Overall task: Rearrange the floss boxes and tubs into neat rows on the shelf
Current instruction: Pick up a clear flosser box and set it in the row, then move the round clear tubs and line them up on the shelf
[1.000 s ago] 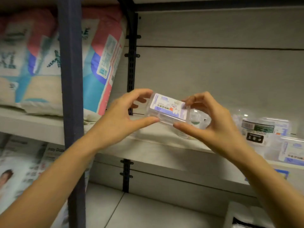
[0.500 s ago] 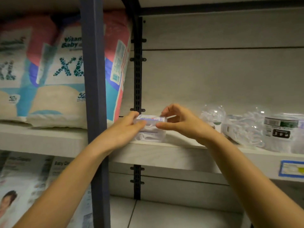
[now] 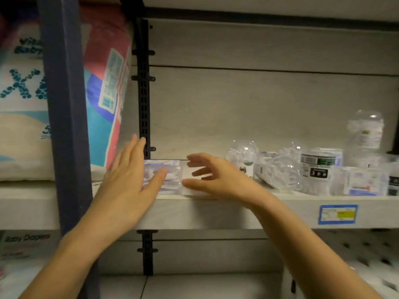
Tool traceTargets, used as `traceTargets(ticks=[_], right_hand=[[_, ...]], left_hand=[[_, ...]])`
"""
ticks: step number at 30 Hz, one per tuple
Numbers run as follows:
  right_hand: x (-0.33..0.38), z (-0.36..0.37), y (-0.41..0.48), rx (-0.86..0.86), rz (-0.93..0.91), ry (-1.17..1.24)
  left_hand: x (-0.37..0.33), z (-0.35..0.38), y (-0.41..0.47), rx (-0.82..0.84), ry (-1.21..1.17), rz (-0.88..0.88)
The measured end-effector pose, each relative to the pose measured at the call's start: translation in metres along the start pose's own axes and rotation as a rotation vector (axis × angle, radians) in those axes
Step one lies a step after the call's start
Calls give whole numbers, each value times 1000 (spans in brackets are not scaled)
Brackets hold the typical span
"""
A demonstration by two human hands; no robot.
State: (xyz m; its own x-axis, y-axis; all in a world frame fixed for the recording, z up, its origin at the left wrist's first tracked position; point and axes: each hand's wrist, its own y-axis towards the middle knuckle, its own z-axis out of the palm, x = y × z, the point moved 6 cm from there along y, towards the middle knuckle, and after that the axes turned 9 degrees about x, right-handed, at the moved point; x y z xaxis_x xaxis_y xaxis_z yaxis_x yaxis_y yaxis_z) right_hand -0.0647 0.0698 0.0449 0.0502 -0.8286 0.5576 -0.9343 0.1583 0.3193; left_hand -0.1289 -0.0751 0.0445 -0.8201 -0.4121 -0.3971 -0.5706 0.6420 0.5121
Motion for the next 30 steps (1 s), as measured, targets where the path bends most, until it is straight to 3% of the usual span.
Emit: traceTargets(ticks=[2,6,8,12,15,19,25,30], right_hand=[[-2,-32,-10,-90,-9,-98],[-11,-110,-24,-294,46,-299],[-22,-129,-16,-276,122,-455],[-47,-125,7,-77,346,-738],[-59,-114,15,17,398,-878],[-62,-111,16,15,361,-845],[-33,-139,-13,-94,161,-562],[-4,-145,-62,107,43,-208]], left_hand=[[-28,-3,7,-82,-38,143],[-80,24,50,64,-67,300],[-92,47,79,210,-106,250],[-89,87,114,520,-262,18],[-83,103,116,675,-318,-64],[-81,107,110,697,-323,-59],[-97,59,94,475,-666,57],[-115,36,66,478,-798,138]])
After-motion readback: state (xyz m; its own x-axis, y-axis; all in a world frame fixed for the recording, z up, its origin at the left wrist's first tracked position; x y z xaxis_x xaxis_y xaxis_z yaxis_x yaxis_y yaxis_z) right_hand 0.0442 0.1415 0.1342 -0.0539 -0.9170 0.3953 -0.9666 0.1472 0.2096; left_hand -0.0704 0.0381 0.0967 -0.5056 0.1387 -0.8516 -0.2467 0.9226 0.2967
